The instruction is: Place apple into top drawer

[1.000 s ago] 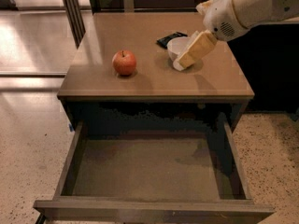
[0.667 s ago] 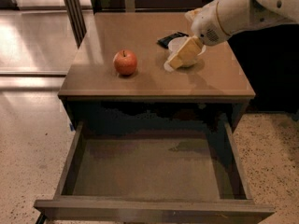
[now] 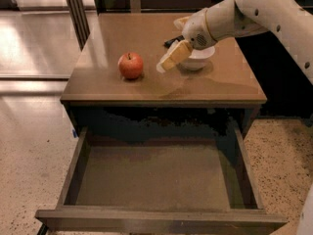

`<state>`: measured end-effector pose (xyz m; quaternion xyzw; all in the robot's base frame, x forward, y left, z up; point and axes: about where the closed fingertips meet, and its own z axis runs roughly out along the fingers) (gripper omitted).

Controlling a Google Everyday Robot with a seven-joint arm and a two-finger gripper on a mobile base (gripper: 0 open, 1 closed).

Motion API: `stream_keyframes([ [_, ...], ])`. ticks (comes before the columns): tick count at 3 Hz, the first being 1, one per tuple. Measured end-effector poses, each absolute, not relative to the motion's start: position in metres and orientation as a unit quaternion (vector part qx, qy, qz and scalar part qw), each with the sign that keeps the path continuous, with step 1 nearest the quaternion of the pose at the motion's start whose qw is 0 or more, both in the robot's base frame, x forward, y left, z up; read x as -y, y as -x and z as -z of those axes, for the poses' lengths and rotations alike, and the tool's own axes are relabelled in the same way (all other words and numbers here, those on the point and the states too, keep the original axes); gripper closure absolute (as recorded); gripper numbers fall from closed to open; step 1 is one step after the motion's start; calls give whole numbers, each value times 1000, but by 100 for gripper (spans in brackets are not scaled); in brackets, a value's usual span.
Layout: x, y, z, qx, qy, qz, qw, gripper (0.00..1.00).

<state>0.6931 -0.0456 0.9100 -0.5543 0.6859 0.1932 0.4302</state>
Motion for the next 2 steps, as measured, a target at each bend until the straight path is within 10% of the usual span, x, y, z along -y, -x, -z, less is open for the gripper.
stream_keyframes([
  [2, 3, -716, -881, -676, 550, -272, 408, 0],
])
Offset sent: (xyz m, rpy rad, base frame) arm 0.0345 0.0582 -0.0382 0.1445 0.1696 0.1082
